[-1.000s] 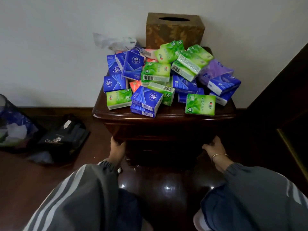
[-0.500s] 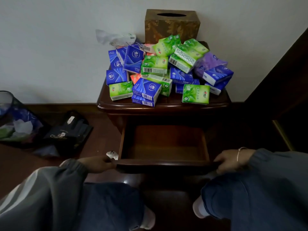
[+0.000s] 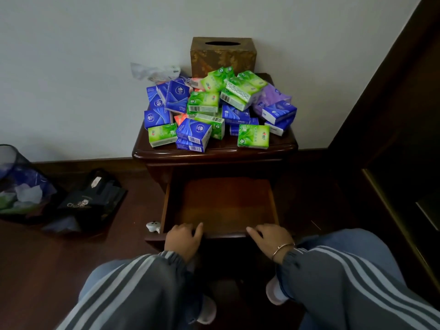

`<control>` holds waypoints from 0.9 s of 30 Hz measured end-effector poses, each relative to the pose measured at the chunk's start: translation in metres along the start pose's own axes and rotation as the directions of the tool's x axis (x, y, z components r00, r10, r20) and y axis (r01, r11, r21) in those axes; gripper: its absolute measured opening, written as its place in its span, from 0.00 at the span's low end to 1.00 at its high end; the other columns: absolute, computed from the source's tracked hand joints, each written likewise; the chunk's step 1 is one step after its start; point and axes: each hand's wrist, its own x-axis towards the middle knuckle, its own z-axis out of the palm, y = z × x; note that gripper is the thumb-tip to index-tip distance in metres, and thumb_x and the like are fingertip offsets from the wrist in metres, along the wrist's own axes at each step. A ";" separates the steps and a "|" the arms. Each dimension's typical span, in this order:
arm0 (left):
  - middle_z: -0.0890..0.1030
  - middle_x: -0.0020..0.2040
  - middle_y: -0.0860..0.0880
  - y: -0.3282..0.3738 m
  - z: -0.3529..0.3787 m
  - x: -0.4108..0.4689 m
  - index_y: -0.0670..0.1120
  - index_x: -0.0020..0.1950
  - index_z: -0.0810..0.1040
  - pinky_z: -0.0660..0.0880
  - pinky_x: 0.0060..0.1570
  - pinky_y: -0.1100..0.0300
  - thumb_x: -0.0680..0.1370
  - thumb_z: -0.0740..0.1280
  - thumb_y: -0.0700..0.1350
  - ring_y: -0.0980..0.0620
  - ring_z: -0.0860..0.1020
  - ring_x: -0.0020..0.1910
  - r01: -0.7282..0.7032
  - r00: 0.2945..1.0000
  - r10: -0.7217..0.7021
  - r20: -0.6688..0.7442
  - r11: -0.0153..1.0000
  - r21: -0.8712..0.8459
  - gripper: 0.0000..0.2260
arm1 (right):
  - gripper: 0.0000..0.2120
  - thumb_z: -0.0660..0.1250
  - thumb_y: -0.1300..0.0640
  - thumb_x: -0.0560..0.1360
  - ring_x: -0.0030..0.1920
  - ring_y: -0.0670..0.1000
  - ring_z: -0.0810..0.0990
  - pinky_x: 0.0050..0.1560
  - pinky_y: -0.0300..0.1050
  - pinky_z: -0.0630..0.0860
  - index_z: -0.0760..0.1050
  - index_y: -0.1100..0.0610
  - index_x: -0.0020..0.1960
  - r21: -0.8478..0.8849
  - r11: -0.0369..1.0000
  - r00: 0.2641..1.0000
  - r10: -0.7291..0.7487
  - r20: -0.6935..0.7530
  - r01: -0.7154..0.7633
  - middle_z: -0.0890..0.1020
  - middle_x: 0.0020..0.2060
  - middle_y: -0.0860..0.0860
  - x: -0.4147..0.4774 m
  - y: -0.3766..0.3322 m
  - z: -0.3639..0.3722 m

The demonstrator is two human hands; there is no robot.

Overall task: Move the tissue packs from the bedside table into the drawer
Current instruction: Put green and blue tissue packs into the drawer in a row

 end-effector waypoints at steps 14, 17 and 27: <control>0.80 0.38 0.47 -0.004 -0.003 -0.025 0.42 0.42 0.79 0.74 0.42 0.58 0.79 0.52 0.63 0.49 0.78 0.38 0.142 0.935 -0.165 0.313 0.985 0.095 0.28 | 0.26 0.55 0.35 0.76 0.49 0.54 0.80 0.46 0.44 0.73 0.79 0.56 0.46 0.121 0.992 0.955 -0.001 0.297 -0.036 0.82 0.45 0.54 -0.019 0.019 -0.012; 0.80 0.44 0.49 0.015 -0.022 -0.014 0.45 0.49 0.76 0.74 0.46 0.57 0.80 0.55 0.60 0.49 0.80 0.45 0.135 0.984 -0.116 0.137 0.981 -0.140 0.20 | 0.13 0.64 0.46 0.76 0.49 0.53 0.81 0.49 0.44 0.76 0.78 0.52 0.55 0.345 0.939 0.978 0.062 -0.199 0.011 0.84 0.49 0.51 -0.009 0.015 -0.042; 0.79 0.50 0.45 0.071 -0.080 0.036 0.42 0.54 0.78 0.66 0.48 0.63 0.79 0.63 0.43 0.48 0.77 0.50 -0.247 0.921 0.141 -0.363 0.932 -0.266 0.08 | 0.05 0.66 0.58 0.74 0.46 0.50 0.81 0.47 0.47 0.79 0.80 0.56 0.49 0.398 0.897 0.814 0.081 -0.576 0.192 0.83 0.43 0.51 0.021 0.012 -0.105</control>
